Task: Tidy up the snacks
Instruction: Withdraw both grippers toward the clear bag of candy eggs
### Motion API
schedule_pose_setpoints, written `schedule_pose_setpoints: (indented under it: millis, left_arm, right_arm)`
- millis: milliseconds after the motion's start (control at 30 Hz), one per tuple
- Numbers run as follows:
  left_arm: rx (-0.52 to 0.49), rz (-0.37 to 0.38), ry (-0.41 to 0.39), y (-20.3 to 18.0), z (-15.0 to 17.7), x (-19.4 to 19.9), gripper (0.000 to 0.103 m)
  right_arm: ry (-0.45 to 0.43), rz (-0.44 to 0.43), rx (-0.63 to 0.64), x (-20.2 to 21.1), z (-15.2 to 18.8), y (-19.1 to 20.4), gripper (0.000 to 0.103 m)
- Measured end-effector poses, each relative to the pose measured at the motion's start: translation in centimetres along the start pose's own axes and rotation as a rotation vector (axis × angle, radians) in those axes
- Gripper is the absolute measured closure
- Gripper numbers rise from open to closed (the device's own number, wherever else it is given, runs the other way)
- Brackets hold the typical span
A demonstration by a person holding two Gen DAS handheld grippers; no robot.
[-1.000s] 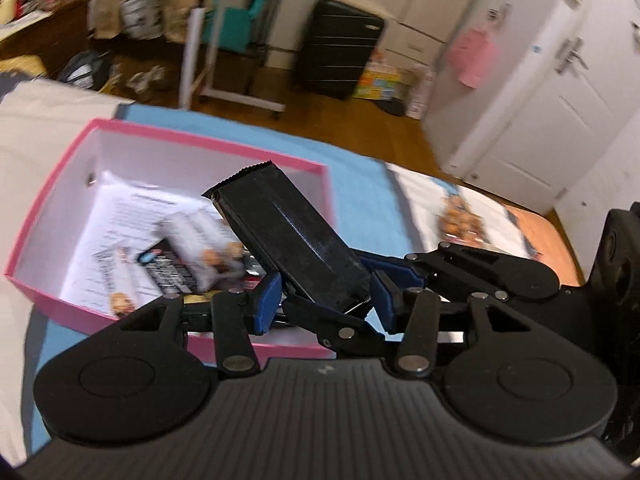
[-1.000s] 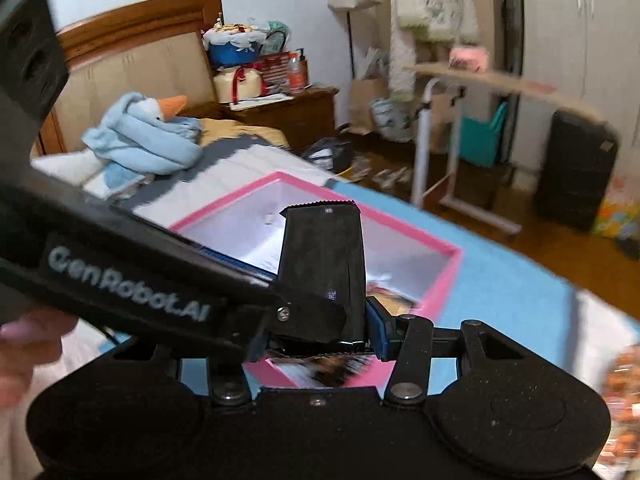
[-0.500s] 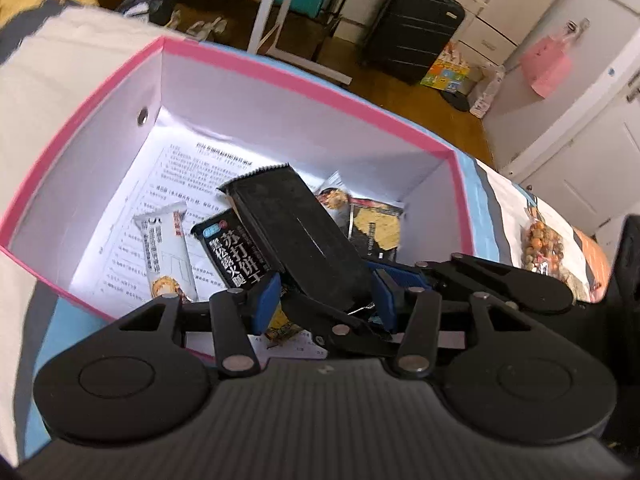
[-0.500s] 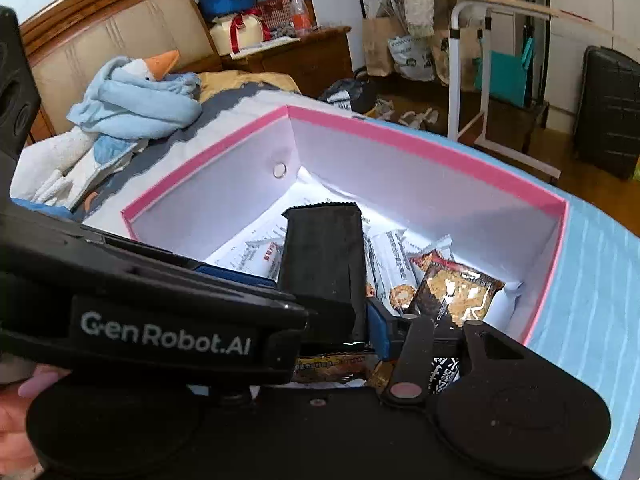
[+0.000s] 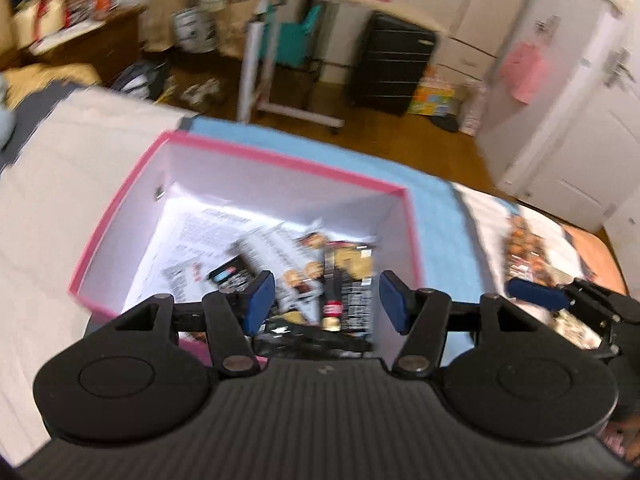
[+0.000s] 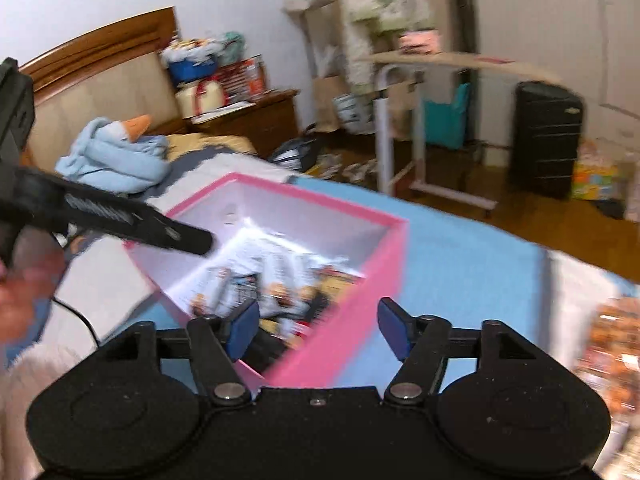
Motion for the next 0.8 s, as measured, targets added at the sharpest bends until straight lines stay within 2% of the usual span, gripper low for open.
schedule_pose_setpoints:
  millis: [233,367,467,667,800]
  left_arm:
    - [-0.145,0.121,0.047,-7.1,-0.7,0.6,0.046]
    - [-0.21,0.219,0.077,-11.9,-0.7,0.3,0.046]
    - [-0.266,0.301,0.096,-15.4,-0.3,0.8,0.046]
    - [-0.355,0.382,0.105,-21.7,0.0,0.3,0.046]
    - [-0.333,0.367,0.141,-24.1,0.7,-2.5,0.046]
  right_arm:
    - [0.018,0.19,-0.061,6.2,3.0,-5.5,0.027]
    - [0.064,0.227,-0.05,7.8,3.2,-6.8,0.027]
    - [0.065,0.241,-0.013,8.8,2.6,-7.3,0.027]
    - [0.104,0.222,0.007,7.8,2.8,-9.5,0.022]
    - [0.159,0.295,-0.081,5.1,4.9,-12.3,0.02]
Point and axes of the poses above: each gripper's, at about its wrist camera, not at the fingertips, and x roughly against the way its jaws point, y to its left, z to its underside, the point moved 6 cm from there along -x, roughly the way its jaws point, and after that the axes turned 9 degrees about x, right-handed, at the moved point
